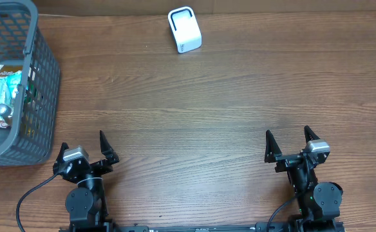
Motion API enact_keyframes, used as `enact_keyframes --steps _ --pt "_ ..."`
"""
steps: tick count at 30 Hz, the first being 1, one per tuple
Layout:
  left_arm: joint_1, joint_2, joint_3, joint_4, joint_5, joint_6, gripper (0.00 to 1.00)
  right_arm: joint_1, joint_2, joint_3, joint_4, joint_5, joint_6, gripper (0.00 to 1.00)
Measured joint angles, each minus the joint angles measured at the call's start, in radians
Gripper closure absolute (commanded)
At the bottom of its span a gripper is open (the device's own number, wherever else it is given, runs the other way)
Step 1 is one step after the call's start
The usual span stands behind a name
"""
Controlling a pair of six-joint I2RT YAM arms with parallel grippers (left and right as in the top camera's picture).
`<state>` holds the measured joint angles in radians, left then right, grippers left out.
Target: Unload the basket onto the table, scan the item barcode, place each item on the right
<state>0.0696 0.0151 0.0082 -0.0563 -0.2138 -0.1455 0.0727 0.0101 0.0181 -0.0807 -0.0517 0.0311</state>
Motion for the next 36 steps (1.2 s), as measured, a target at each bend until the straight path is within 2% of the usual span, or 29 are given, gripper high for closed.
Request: enact_keyframes --steps 17,36 --pt "0.000 0.000 0.000 -0.003 0.039 -0.002 0.00 0.000 0.000 0.000 0.000 0.000 0.000 0.00" --pt "0.000 0.000 0.008 -0.024 0.309 -0.035 0.00 0.000 0.000 0.000 0.000 0.000 0.000 0.00"
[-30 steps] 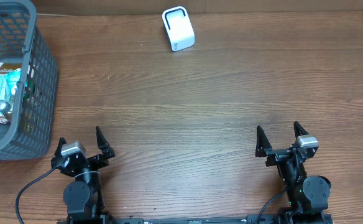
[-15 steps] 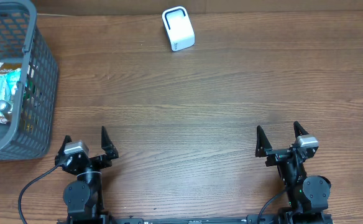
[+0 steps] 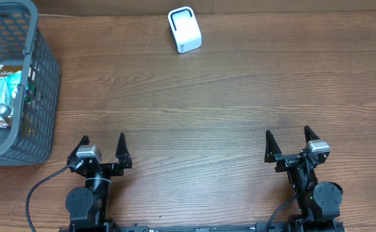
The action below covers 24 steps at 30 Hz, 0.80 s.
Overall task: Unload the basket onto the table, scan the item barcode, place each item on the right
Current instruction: 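Raise the left gripper and move it over the grey basket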
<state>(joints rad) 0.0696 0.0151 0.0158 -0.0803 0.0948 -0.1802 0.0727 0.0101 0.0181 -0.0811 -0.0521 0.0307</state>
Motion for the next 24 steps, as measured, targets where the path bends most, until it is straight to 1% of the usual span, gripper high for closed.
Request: enact_keyframes --steps 4,11,19,24 --pt "0.000 0.000 0.043 -0.056 0.061 0.000 0.00 0.000 0.000 0.000 0.000 0.000 0.000 0.00" --pt "0.000 0.000 0.226 -0.222 0.105 0.000 0.00 0.000 0.000 0.000 0.000 0.000 0.000 0.00" --pt "0.000 0.006 0.405 -0.323 0.123 0.000 0.01 0.000 0.000 0.000 -0.001 0.000 0.000 0.00" --pt "0.000 0.054 0.527 -0.368 0.144 0.000 0.00 0.000 0.000 0.000 -0.001 0.000 0.000 0.00"
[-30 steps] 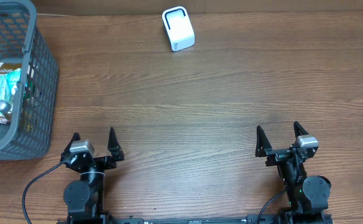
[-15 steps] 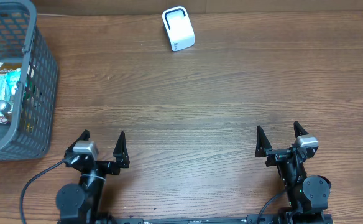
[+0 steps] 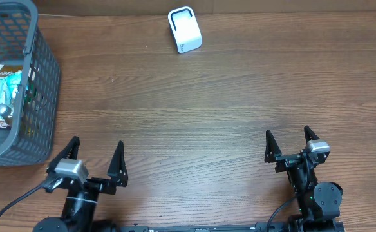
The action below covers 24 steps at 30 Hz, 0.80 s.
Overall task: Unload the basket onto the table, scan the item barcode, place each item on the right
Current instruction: 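Raise the left gripper and move it over the grey basket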
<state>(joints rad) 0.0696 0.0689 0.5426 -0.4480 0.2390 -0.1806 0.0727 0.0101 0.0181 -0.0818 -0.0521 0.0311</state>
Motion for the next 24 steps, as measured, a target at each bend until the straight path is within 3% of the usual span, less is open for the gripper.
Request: enact_keyframes --steps 9,19,24 --pt "0.000 0.264 0.334 -0.221 0.043 0.058 0.00 0.000 0.000 0.000 0.000 0.000 0.000 0.00" --pt "0.000 0.828 1.017 -0.753 0.058 0.211 0.00 0.000 0.000 0.000 0.000 0.000 0.000 0.00" --pt "0.000 1.043 1.221 -0.791 0.072 0.210 0.00 0.000 0.000 0.000 0.000 0.000 0.000 0.00"
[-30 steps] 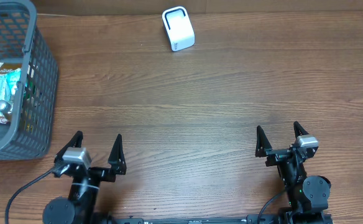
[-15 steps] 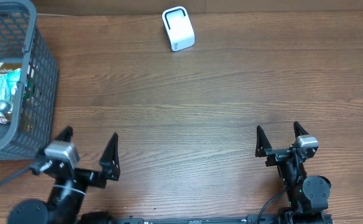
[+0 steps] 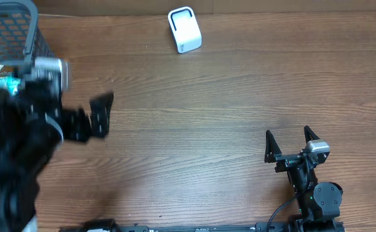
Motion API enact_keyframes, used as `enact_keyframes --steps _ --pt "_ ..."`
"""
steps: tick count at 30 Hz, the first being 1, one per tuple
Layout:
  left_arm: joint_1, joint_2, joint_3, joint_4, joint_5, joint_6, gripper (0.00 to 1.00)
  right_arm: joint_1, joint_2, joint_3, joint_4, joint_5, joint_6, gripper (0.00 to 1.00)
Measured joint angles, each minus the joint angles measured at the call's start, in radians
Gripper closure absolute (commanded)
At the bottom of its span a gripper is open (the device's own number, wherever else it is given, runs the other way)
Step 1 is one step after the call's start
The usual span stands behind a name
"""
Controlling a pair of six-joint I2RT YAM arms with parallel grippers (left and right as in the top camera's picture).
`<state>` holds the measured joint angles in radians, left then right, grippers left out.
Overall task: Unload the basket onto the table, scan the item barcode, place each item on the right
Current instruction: 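Raise the left gripper and move it over the grey basket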
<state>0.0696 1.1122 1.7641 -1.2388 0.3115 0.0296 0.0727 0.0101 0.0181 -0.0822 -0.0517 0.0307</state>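
Observation:
The white barcode scanner [image 3: 185, 29] stands at the table's far edge. At the far left the grey mesh basket [image 3: 11, 16] is mostly covered by my left arm; only a corner of a teal packet [image 3: 1, 82] inside it shows. My left gripper [image 3: 89, 120] is raised close to the overhead camera, large and blurred, just right of the basket, with its dark fingers [image 3: 102, 113] spread and nothing between them. My right gripper [image 3: 290, 142] rests low at the near right, open and empty.
The wooden table [image 3: 226, 96] stretches between the scanner and the arms. The left arm's black body fills the near left corner of the overhead view and hides the basket's near side.
My left arm has risen from the near left edge and now sits high beside the basket, hiding most of it. The right arm has not moved.
Both grippers first rested open at the near edge. The left gripper then turned in place, later sat lower and larger in view, and now hangs high next to the basket. The right arm, scanner and basket stayed put.

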Motion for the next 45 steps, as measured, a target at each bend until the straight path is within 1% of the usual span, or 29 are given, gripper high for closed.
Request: enact_keyframes --steps 5,8,10,15,16,18,21,29,33,37,45 --pt "0.000 0.104 0.010 0.039 0.009 0.029 0.00 0.000 0.000 0.000 0.000 0.000 0.000 0.00" --pt "0.000 0.142 0.010 0.061 -0.020 0.035 0.00 0.000 0.000 0.000 0.000 0.000 0.000 0.00" --pt "0.000 0.161 0.010 0.072 -0.074 0.041 0.00 0.000 0.000 0.000 0.000 0.000 0.000 0.00" --pt "0.016 0.205 0.010 0.087 -0.285 0.044 0.00 0.000 0.000 0.000 0.000 0.000 0.000 0.00" --pt "0.035 0.218 0.010 0.086 -0.331 0.034 0.00 0.000 0.000 0.000 0.000 0.000 0.000 0.00" --pt "0.076 0.239 0.010 0.079 -0.372 0.019 0.00 0.000 0.000 0.000 0.000 0.000 0.000 0.00" --pt "0.172 0.281 0.010 0.055 -0.401 -0.007 0.01 0.000 0.000 0.000 0.000 0.000 0.000 0.00" --pt "0.416 0.328 0.010 0.050 -0.256 -0.030 0.01 0.000 0.000 0.000 0.000 0.000 0.000 0.00" --pt "0.510 0.328 0.010 0.049 -0.220 -0.031 0.00 0.000 0.000 0.000 0.000 0.000 0.000 0.00" --pt "0.563 0.328 0.010 0.049 -0.209 -0.031 0.00 0.000 0.000 0.000 0.000 -0.001 0.000 0.00" --pt "0.570 0.337 0.010 0.050 -0.202 -0.033 0.01 0.000 0.000 0.000 0.000 -0.001 0.000 0.00"
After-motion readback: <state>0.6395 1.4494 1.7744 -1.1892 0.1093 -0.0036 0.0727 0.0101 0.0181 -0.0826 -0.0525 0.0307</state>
